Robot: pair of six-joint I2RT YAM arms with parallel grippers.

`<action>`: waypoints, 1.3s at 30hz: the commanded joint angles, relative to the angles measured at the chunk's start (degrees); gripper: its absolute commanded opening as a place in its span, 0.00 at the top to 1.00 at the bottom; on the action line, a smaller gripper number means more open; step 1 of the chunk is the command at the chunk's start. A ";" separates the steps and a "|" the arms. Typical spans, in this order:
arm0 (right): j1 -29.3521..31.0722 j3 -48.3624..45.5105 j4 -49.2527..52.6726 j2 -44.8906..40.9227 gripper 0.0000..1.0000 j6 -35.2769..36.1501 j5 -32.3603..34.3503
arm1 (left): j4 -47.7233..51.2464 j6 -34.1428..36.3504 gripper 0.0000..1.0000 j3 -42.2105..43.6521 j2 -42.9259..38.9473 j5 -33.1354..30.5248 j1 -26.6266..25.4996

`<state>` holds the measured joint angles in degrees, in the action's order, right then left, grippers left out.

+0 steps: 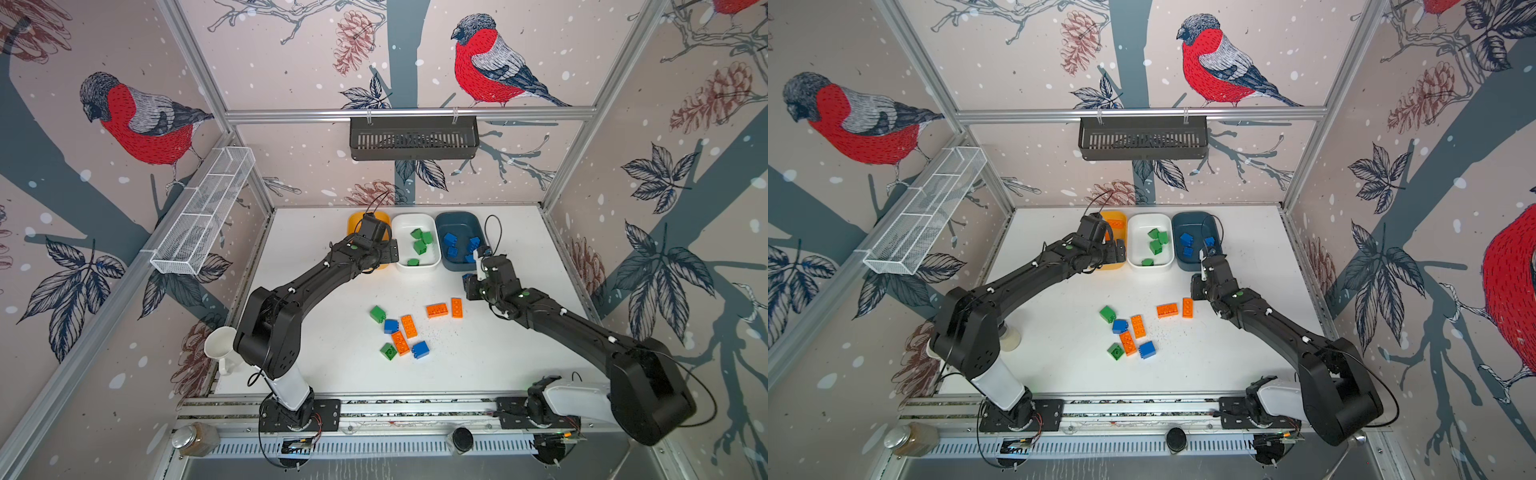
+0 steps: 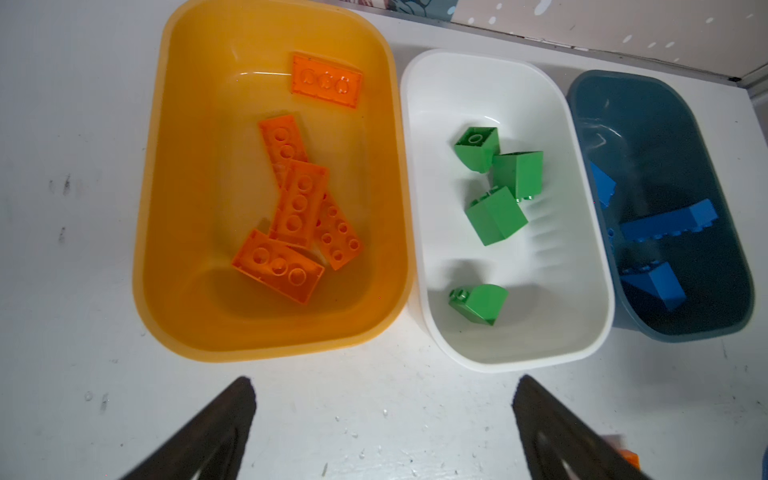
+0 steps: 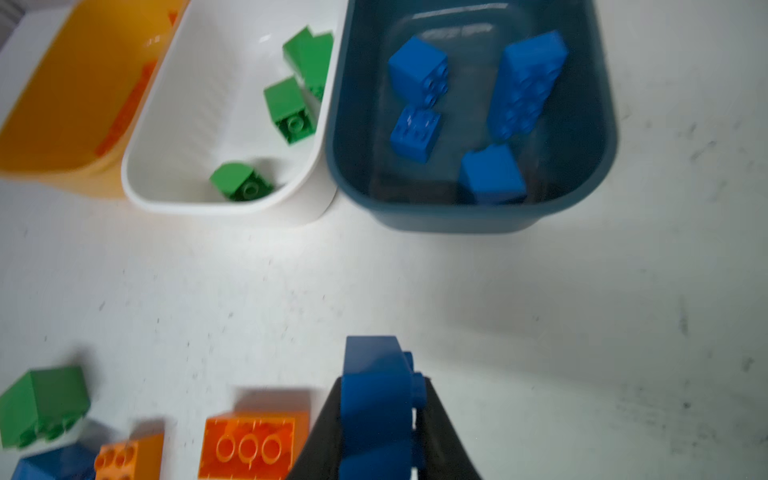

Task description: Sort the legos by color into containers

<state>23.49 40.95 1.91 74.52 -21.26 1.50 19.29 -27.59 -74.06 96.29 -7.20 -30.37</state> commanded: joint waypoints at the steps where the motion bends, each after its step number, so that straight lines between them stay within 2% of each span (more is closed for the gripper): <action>1: -4.09 3.44 -6.21 3.03 0.76 -1.00 -2.27 | -2.50 3.84 0.03 0.46 -1.22 1.30 -2.05; 6: -7.30 11.87 -6.62 12.18 0.76 0.78 -2.60 | -1.26 7.67 0.03 0.56 -1.12 4.00 -6.13; 13: -8.19 22.14 -4.16 23.94 0.73 3.69 -0.43 | 1.52 15.24 0.03 0.49 0.80 5.35 -13.66; 16: -8.20 26.53 -2.53 27.68 0.68 3.96 0.89 | 2.06 18.64 0.03 0.32 2.66 6.17 -16.69; 19: -7.93 29.42 -0.87 29.34 0.58 3.53 2.20 | 3.42 21.79 0.05 -0.85 5.23 8.40 -18.73; 24: -7.89 28.70 -0.59 26.13 0.38 3.67 2.72 | 4.37 27.52 0.09 -2.15 9.38 10.59 -21.38; 31: -8.30 22.38 -2.19 16.55 0.17 1.26 1.25 | 6.15 32.02 0.14 -5.29 14.94 10.48 -24.25; 32: -8.45 21.10 -2.75 15.05 0.13 0.60 1.06 | 6.16 32.32 0.15 -5.61 15.76 10.37 -24.30; 33: -8.67 19.87 -3.18 13.63 0.00 -0.14 0.98 | 6.12 32.58 0.16 -5.98 16.47 10.28 -24.29; 36: -9.31 15.91 -4.77 9.62 0.00 -2.44 2.19 | 5.62 33.38 0.19 -6.61 17.93 10.54 -24.30; 39: -9.76 12.09 -6.03 5.64 0.00 -4.99 6.13 | 5.10 33.82 0.23 -7.01 19.06 10.63 -24.30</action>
<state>14.02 55.20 -1.13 82.65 -22.79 3.79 24.56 4.73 -80.53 114.69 3.01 -54.63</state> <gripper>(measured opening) 0.987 0.779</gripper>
